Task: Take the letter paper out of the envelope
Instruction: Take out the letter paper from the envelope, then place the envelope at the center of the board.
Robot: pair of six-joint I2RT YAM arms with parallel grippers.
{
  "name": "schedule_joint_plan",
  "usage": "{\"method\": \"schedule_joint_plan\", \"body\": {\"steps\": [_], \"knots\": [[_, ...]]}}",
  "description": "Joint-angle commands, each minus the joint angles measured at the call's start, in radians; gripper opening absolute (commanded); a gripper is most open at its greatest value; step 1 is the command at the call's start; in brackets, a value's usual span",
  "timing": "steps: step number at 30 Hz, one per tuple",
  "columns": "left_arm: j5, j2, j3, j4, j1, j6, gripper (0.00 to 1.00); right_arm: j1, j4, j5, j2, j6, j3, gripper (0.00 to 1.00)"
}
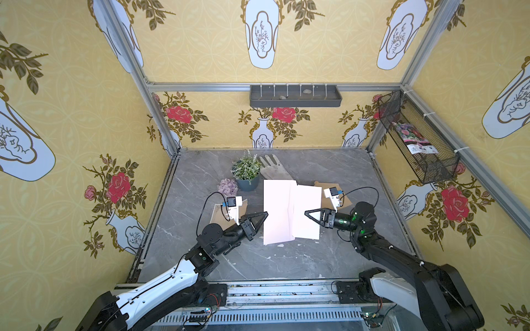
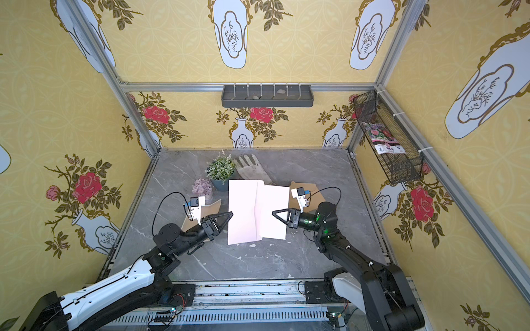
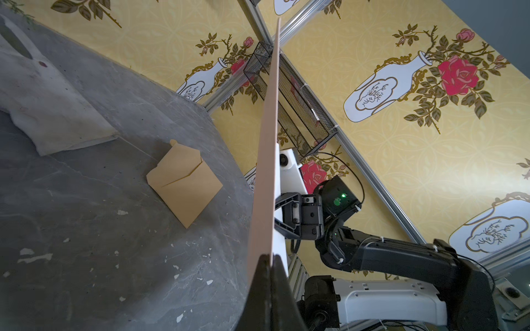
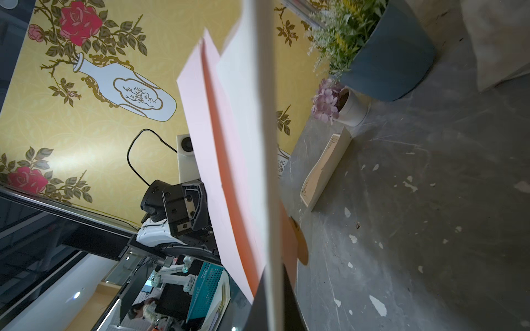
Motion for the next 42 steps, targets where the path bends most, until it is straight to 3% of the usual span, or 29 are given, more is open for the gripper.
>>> {"method": "schedule_joint_plan", "body": {"steps": [1,5,16,23,32,42], "knots": [[-0.083,-0.003,-0.005,-0.157,0.002,0.022,0.0,-0.033,-0.451,0.096,-0.124,-0.22,0.086,0.0],[-0.151,0.061,-0.034,-0.187,0.002,0.023,0.0,-0.04,-0.638,0.157,-0.2,-0.295,0.136,0.0],[-0.135,0.453,0.081,-0.061,0.002,0.057,0.0,-0.042,-0.634,0.135,-0.233,-0.276,0.123,0.0],[-0.212,0.566,0.227,-0.204,0.02,0.159,0.0,-0.042,-0.659,0.127,-0.268,-0.277,0.105,0.0],[-0.011,0.795,0.291,-0.101,0.169,0.138,0.0,-0.042,-0.667,0.126,-0.297,-0.264,0.086,0.0],[0.002,0.886,0.301,-0.067,0.241,0.135,0.0,-0.042,-0.71,0.137,-0.307,-0.277,0.104,0.0]]}}
